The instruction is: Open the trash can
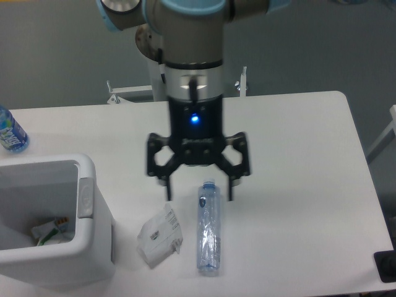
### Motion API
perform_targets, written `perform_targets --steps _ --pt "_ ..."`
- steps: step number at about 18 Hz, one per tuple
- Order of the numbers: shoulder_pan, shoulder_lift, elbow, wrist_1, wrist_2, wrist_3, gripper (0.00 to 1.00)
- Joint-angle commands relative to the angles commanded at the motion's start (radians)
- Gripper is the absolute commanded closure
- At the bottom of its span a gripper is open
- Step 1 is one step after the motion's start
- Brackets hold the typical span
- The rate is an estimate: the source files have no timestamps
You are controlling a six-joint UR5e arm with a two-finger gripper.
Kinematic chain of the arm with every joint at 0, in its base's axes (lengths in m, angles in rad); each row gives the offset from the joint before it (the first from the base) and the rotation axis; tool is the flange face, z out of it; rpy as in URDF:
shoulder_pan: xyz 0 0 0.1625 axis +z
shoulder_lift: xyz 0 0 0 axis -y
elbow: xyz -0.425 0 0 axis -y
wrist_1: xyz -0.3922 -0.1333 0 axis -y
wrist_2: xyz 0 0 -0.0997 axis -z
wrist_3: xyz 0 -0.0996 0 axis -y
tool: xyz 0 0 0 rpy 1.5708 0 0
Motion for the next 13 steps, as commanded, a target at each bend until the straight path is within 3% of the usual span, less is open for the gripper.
perform_targets --steps 3,10,13 --pt "0.043 0.002 -0.002 -0.037 0.002 0.07 0.0" --pt "0.124 0.022 -0.041 -0.167 0.107 0.527 0.0" --pt "0.175 0.028 -0.075 -0.178 0.112 0.702 0.0"
